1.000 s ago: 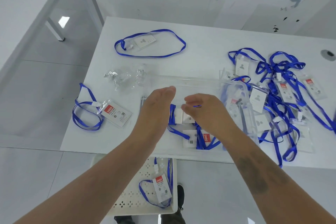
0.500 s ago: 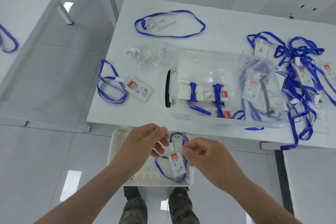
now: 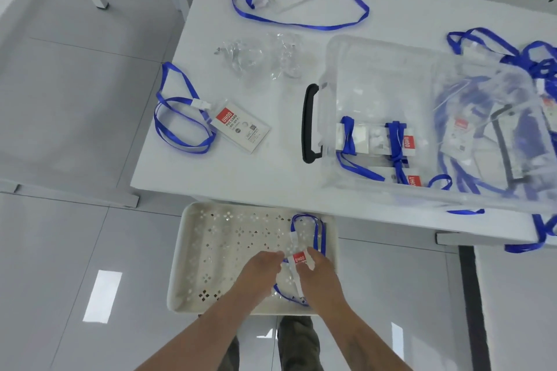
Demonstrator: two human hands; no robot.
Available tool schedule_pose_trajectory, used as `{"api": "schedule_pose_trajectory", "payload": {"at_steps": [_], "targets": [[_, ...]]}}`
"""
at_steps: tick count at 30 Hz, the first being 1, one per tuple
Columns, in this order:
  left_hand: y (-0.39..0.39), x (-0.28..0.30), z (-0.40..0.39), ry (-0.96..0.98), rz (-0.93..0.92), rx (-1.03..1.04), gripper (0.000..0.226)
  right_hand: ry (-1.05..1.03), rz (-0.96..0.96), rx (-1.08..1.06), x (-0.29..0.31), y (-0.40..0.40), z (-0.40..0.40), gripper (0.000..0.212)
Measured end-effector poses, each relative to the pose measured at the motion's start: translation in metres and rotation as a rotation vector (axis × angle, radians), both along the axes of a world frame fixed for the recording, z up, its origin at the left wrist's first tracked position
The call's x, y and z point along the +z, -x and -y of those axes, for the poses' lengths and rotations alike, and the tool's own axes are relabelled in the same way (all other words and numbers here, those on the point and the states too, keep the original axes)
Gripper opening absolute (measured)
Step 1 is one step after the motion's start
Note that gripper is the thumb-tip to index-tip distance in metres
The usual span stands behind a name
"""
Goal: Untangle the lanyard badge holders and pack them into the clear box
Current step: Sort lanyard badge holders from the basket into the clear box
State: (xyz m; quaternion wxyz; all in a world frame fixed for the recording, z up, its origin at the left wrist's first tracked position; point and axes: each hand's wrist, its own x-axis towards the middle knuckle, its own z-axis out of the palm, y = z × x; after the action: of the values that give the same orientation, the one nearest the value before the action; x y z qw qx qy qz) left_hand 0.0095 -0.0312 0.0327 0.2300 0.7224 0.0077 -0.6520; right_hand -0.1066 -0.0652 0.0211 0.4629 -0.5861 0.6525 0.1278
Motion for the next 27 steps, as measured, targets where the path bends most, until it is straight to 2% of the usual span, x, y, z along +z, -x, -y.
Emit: {"api": "schedule_pose_trajectory", "payload": {"at_steps": [2,5,7,9,12,15,20,23,27], "targets": [[0.005,-0.014,0.0,-0.053,-0.025,0.022,0.017,0.059,-0.011,-0.035,-0.021,0.0,-0.003,0.037],[0.01,-0.026,0.0,-0.091,-0.107,0.102,0.014,0.029,-0.051,-0.08,-0.045,0.001,-0.005,0.042],[0.012,-0.032,0.003,-0.12,-0.148,0.19,0.012,0.021,-0.07,-0.089,-0.043,0.0,-0.004,0.041],[0.014,-0.034,0.005,-0.14,-0.144,0.187,0.013,0.008,-0.024,-0.133,-0.04,0.0,-0.002,0.039],[0.014,-0.044,0.002,-0.014,-0.04,0.025,0.024,-0.035,0.109,-0.249,-0.036,0.002,0.002,0.041],[0.014,-0.042,-0.009,0.111,0.025,-0.074,0.029,-0.101,0.129,-0.288,-0.032,-0.002,0.002,0.036],[0.012,-0.043,-0.009,0.146,0.214,-0.121,0.017,-0.195,0.16,-0.391,-0.025,-0.015,0.001,0.028],[0.003,-0.033,-0.01,0.204,0.271,-0.19,0.024,-0.136,0.254,-0.312,-0.008,-0.011,-0.001,0.026],[-0.029,-0.004,-0.014,0.318,0.209,-0.262,0.026,0.192,0.237,0.092,0.028,-0.001,0.006,0.039]]}}
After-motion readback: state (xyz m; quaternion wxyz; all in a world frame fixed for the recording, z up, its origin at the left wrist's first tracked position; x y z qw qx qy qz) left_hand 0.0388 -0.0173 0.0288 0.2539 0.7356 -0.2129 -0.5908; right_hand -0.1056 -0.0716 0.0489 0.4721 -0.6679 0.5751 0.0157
